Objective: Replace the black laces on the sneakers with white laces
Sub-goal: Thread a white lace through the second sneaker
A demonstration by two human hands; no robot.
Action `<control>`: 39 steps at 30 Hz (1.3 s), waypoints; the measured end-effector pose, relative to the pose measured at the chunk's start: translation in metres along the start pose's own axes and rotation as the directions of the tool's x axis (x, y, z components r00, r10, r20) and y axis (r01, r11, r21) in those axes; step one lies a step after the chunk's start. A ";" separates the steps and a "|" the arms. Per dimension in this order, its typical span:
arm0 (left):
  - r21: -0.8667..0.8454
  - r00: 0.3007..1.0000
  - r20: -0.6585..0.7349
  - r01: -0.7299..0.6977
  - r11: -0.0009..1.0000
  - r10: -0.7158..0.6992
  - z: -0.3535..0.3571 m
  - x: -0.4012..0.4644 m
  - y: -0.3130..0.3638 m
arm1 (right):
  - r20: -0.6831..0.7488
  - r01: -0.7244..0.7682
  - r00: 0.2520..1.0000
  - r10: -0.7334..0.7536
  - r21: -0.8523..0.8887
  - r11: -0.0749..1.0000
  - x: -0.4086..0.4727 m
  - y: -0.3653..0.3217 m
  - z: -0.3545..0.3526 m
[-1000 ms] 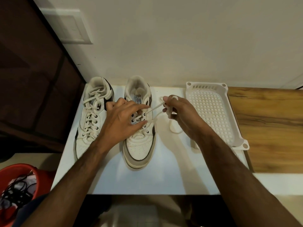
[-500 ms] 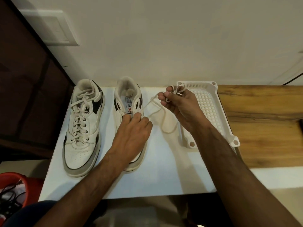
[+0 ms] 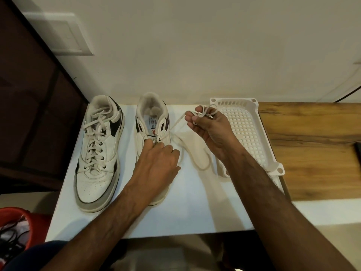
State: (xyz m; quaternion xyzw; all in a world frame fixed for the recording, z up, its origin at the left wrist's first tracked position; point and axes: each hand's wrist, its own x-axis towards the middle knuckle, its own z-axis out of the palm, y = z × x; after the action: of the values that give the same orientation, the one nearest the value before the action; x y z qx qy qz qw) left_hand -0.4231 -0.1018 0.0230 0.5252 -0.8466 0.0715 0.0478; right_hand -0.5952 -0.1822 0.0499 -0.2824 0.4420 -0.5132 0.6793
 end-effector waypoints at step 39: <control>-0.824 0.879 -0.036 0.242 0.511 -0.475 -0.004 -0.005 -0.082 | 0.026 0.178 0.954 0.300 -0.853 -0.491 -0.014 0.010 -0.015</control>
State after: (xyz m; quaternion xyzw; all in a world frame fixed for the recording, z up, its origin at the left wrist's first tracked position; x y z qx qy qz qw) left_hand -0.3475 -0.1322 0.0324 0.5973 -0.6441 -0.2598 0.4011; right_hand -0.6055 -0.1652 0.0393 -0.7655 0.5797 0.2137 0.1798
